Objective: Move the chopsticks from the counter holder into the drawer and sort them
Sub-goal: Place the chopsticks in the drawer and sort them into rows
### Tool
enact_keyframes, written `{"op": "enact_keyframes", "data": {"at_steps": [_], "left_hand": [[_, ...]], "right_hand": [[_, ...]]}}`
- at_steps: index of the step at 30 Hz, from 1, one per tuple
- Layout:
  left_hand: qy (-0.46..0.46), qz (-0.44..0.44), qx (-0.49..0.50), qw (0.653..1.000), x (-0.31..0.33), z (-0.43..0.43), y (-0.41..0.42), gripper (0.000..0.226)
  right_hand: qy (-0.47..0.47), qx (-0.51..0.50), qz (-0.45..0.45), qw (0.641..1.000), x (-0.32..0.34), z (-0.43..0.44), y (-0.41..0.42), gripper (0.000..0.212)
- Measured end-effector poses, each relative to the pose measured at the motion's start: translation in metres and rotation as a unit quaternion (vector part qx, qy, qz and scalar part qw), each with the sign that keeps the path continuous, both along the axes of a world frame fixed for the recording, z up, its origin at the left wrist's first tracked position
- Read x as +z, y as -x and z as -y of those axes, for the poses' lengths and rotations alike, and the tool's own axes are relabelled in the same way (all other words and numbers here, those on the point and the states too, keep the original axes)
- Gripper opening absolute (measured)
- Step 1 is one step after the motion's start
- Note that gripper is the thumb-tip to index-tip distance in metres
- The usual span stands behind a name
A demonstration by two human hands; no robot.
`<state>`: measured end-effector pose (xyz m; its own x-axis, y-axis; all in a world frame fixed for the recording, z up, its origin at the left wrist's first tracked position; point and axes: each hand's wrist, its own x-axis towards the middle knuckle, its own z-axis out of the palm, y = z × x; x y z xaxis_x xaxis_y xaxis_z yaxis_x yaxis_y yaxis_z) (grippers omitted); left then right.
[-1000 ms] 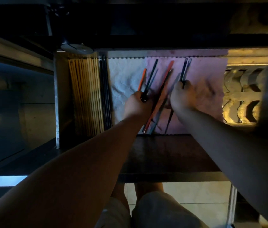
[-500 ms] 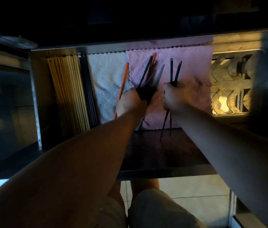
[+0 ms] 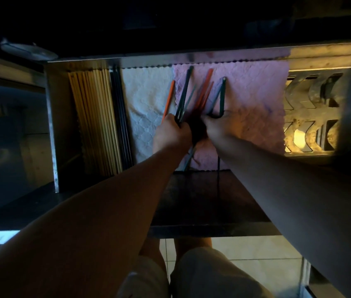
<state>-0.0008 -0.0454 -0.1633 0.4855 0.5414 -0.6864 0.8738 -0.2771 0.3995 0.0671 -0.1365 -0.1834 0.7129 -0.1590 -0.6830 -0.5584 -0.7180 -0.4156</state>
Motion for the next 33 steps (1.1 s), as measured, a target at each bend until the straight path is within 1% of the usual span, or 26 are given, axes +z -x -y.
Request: {"op": "enact_keyframes", "data": {"at_steps": [2,6,9,11,13,14,16,17,19,22,24,26,28,30,33], "left_hand": [[-0.002,0.004,0.004,1.0,0.003,-0.003,0.001,0.024],[0.016,0.03,0.0,0.999,0.005,-0.009,0.005,0.021],[0.002,0.019,-0.025,0.999,0.008,-0.014,0.012,0.023],[-0.022,0.019,-0.044,0.999,0.008,-0.019,0.019,0.021],[-0.04,0.024,-0.044,0.998,0.009,-0.025,0.025,0.019],[-0.054,0.021,-0.043,0.997,0.008,-0.029,0.028,0.019],[-0.084,0.009,-0.041,0.996,0.005,-0.035,0.032,0.024],[-0.095,0.001,-0.042,0.995,0.003,-0.037,0.034,0.027],[-0.098,-0.022,-0.039,0.994,-0.001,-0.039,0.036,0.03],[-0.1,-0.036,-0.03,0.994,-0.005,-0.04,0.036,0.021],[-0.091,-0.019,-0.018,0.995,-0.005,-0.041,0.036,0.022],[-0.072,0.002,-0.001,0.997,-0.005,-0.042,0.037,0.028],[-0.048,0.024,0.0,0.999,-0.002,-0.041,0.037,0.03],[-0.014,0.048,-0.011,0.999,0.001,-0.04,0.036,0.027],[0.037,0.071,0.001,0.997,0.004,-0.038,0.034,0.022]], "right_hand": [[0.012,-0.004,-0.01,1.0,0.001,-0.004,0.001,0.035],[0.02,-0.011,-0.014,1.0,-0.001,-0.006,-0.001,0.028],[0.023,-0.025,-0.018,0.999,0.003,-0.007,-0.004,0.026],[0.024,-0.037,-0.007,0.999,0.009,-0.007,-0.006,0.035],[-0.003,-0.048,-0.008,0.999,0.018,-0.005,-0.006,0.048],[-0.011,-0.046,-0.013,0.999,0.022,-0.005,-0.005,0.049],[-0.015,-0.036,0.003,0.999,0.019,-0.008,-0.001,0.04],[-0.031,-0.035,0.018,0.999,0.022,-0.01,0.001,0.037],[-0.052,-0.035,0.036,0.997,0.022,-0.01,0.003,0.038],[-0.078,-0.047,0.044,0.995,0.026,-0.008,0.003,0.033],[-0.119,-0.083,0.047,0.988,0.029,-0.007,0.004,0.034],[-0.165,-0.123,0.036,0.978,0.033,-0.008,0.005,0.035],[-0.163,-0.135,0.028,0.977,0.036,-0.007,0.006,0.035],[-0.148,-0.132,0.023,0.98,0.038,-0.006,0.005,0.038],[-0.175,-0.142,-0.017,0.974,0.043,-0.007,0.006,0.037]]}}
